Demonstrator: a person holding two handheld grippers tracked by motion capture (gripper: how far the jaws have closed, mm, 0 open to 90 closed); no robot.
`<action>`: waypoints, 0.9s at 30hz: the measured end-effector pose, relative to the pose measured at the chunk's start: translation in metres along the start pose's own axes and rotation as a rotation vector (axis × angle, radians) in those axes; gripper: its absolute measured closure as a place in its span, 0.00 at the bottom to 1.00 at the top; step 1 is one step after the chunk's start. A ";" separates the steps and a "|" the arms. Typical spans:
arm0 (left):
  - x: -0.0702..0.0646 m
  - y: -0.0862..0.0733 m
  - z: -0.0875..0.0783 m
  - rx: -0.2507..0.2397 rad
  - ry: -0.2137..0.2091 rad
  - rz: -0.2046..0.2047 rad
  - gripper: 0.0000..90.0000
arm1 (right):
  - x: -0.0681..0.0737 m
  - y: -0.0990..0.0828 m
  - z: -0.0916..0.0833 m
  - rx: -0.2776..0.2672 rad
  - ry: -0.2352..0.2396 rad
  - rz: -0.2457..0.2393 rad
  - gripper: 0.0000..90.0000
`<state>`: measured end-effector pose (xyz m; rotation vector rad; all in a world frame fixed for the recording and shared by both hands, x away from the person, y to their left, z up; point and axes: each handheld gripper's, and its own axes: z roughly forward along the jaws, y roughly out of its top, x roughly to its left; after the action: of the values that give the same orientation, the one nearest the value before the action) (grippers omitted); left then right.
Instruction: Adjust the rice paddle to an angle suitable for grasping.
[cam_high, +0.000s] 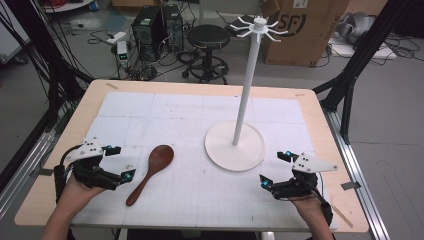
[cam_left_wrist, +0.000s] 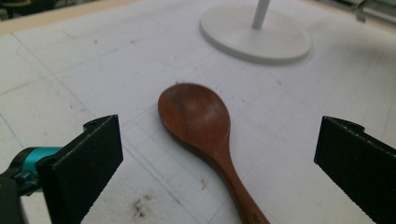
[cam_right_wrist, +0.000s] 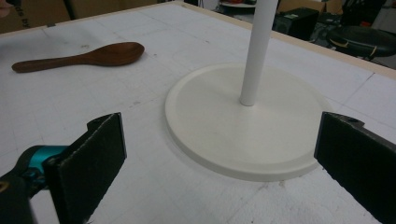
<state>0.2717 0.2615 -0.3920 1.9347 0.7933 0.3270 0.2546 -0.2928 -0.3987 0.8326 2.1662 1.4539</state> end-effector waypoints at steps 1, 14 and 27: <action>0.000 0.000 0.000 0.000 0.000 0.000 0.02 | 0.000 0.000 0.000 -0.002 0.002 -0.001 0.01; 0.013 0.012 0.011 0.135 0.059 0.034 0.13 | 0.001 0.002 0.002 -0.002 0.006 -0.006 0.01; 0.026 0.024 0.024 0.294 0.126 0.055 0.54 | 0.000 0.003 0.002 -0.005 0.004 -0.011 0.01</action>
<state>0.3129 0.2542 -0.3852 2.2307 0.9129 0.3859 0.2568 -0.2907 -0.3965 0.8160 2.1655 1.4561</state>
